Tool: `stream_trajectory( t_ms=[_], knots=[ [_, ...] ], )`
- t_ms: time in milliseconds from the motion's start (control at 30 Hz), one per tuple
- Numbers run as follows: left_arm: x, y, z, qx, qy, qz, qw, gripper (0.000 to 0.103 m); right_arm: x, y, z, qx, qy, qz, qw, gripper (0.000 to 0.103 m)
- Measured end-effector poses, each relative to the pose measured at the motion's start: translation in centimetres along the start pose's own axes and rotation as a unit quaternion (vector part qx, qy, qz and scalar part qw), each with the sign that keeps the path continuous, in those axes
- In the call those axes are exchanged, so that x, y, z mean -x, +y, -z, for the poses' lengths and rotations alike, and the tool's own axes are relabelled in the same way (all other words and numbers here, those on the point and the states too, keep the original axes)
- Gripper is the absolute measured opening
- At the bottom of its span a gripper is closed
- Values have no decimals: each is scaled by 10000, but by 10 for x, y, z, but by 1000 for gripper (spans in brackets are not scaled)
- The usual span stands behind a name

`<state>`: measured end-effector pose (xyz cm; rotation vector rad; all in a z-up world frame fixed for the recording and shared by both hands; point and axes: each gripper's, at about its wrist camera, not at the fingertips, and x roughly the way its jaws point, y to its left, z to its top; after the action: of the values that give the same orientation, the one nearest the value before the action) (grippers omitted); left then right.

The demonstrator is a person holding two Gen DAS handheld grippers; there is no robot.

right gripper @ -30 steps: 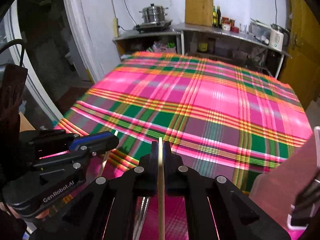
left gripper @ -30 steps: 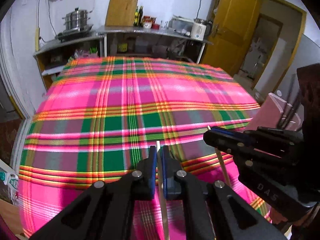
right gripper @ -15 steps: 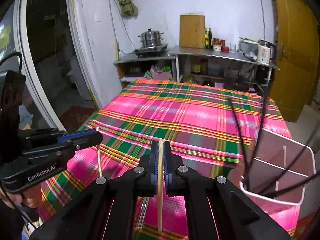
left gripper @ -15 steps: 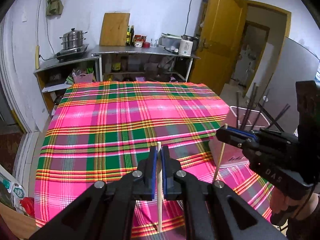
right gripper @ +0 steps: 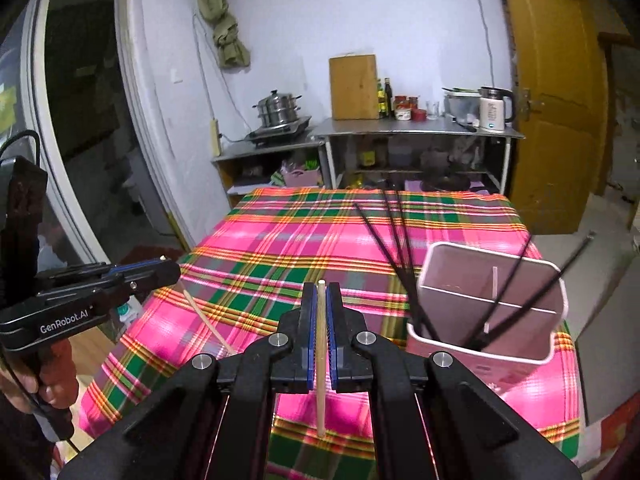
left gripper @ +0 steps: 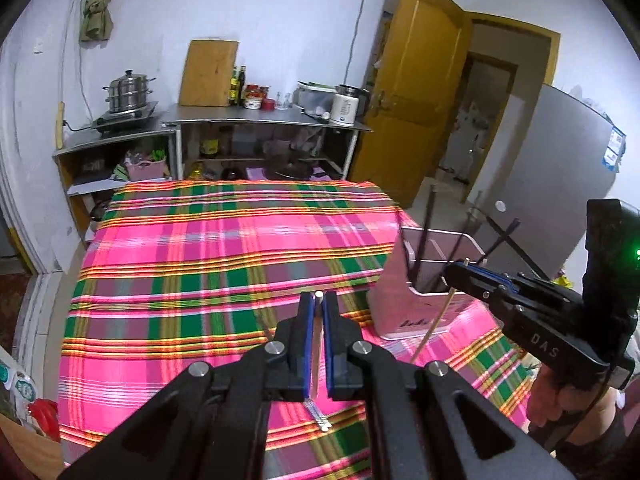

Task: Organize utensils
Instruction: 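Lift the held wooden chopsticks upright and carry both tools over the pink holder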

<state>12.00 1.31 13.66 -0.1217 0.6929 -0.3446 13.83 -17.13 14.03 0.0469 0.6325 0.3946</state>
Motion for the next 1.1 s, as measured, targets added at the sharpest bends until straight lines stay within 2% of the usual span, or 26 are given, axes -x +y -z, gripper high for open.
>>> stream_trajectory(
  t_ms=[233,433,800,1100],
  knots=[
    [-21,-35,0,-121,199,349,9991,5,21,-22,4,-217,-120,196,9995,4],
    [-33,-57,-18,-91,212,650,9976,5,35,-44,-3,-405,-276,350,9982,4],
    [-28,-97,-76,-227,-241,1011,9943,5,65,-68,-48,-473,-865,540,9937,4],
    [-41,-115,-110,-362,-534,1004,9929,5,66,-85,-75,-547,-1187,645,9893,4]
  ],
)
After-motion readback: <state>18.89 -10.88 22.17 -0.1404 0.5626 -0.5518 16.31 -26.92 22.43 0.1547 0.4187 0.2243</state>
